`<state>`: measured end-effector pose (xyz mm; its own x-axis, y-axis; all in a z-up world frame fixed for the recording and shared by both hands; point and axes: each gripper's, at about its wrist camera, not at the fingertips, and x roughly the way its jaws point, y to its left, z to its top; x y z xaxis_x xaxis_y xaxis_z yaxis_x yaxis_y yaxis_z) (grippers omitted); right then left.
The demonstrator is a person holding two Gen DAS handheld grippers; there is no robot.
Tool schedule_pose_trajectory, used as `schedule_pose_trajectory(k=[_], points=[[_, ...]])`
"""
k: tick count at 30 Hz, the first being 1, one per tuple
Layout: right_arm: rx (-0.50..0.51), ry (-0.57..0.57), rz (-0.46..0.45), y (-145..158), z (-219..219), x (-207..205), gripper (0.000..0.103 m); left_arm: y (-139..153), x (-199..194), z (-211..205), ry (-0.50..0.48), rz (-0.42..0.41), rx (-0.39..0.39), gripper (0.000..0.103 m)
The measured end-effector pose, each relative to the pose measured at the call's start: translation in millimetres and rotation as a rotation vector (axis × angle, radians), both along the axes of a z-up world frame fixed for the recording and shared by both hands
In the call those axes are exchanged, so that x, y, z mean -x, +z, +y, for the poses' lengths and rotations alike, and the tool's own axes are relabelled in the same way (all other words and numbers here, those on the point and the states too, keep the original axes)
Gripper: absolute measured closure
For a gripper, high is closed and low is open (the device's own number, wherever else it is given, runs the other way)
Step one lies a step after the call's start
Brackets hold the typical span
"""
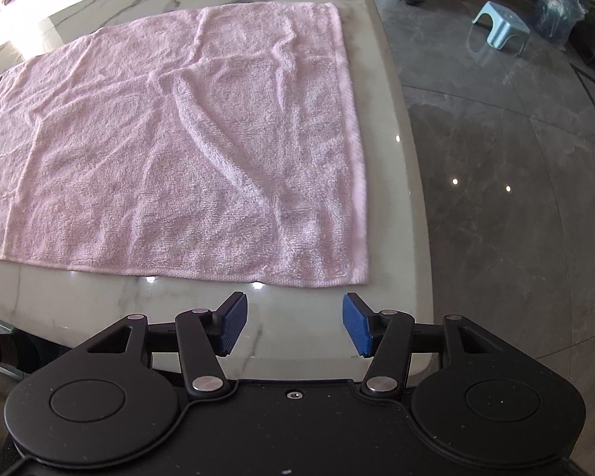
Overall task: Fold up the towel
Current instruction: 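Open the left gripper on the striped edge and lift both grippers away, then close the left gripper on the striped edge while the right gripper grasps the opposite towel edge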
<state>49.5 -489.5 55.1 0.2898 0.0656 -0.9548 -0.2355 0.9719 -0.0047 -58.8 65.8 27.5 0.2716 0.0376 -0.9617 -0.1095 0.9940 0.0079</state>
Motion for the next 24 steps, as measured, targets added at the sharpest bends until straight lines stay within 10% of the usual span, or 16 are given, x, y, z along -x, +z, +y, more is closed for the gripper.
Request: schedule_pose_trajectory(k=[24], points=[[-0.002, 0.068, -0.003, -12.0, 24.9, -14.8, 0.051, -19.1, 0.5, 2.6, 0.034, 0.024, 0.005, 0.056]])
